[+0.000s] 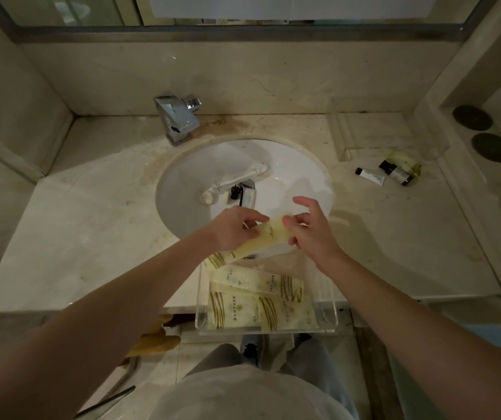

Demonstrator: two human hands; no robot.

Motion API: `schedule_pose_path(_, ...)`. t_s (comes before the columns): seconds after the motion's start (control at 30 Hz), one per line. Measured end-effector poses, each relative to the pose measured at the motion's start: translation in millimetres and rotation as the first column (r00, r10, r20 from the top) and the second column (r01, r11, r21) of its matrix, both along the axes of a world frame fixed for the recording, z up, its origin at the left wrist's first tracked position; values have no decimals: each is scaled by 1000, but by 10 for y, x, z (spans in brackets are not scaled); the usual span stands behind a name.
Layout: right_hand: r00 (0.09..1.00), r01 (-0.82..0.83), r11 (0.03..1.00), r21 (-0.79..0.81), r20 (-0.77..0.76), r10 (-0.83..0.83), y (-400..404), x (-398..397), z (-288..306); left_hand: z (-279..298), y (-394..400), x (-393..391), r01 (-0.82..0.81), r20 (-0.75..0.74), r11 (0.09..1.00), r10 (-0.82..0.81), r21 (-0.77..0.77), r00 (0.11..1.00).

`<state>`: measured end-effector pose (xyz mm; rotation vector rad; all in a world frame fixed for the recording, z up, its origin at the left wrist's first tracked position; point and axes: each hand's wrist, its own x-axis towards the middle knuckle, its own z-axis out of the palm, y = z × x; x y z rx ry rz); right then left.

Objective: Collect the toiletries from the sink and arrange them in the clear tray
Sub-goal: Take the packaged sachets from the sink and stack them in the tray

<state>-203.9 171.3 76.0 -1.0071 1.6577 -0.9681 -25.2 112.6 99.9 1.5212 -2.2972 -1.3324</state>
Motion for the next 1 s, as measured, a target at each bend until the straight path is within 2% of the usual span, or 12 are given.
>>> schedule_pose_path(0.1, 931, -250, 968, 13, -273, 244, 53, -69, -40, -58, 34, -38, 19, -6, 997, -18, 75, 1000)
schedule_pose_path(0.17, 865, -339, 940, 40, -381, 328, 87, -98, -79, -95, 81, -88, 46, 12, 997, -47, 69, 999)
schedule_pose_path(0.37, 810, -351, 930, 109, -463, 360, 194, -227, -194, -199, 115, -23, 68, 112, 994, -59, -83, 992)
schedule_pose_path(0.43, 756, -372, 920, 124, -534, 378, 228, -257, -230, -189, 95, 62, 60, 175, 986, -33, -155, 984)
schedule_pose_path(0.6, 432, -484, 851, 206, -789, 437, 285, -211, -310, -180, 51, 261, 88, 308, 978, -26, -187, 951)
schedule_pose_path(0.7, 152, -562, 782, 270, -895, 418, 300, -219, -331, -172, 60, 347, 238, 384, 959, -164, -154, 909)
schedule_pose_path(0.77, 40, -630, 736, 246, -937, 347, 314, -250, -347, -183, 93, 363, 341, 428, 932, -259, -126, 866)
schedule_pose_path(0.87, 25, -665, 725, 178, -965, 260, 315, -247, -393, -253, 144, 365, 441, 489, 889, -333, -122, 806)
schedule_pose_path(1.0, 41, -722, 683, 109, -979, 200, 282, -155, -446, -312, 167, 374, 476, 528, 858, -317, -196, 788)
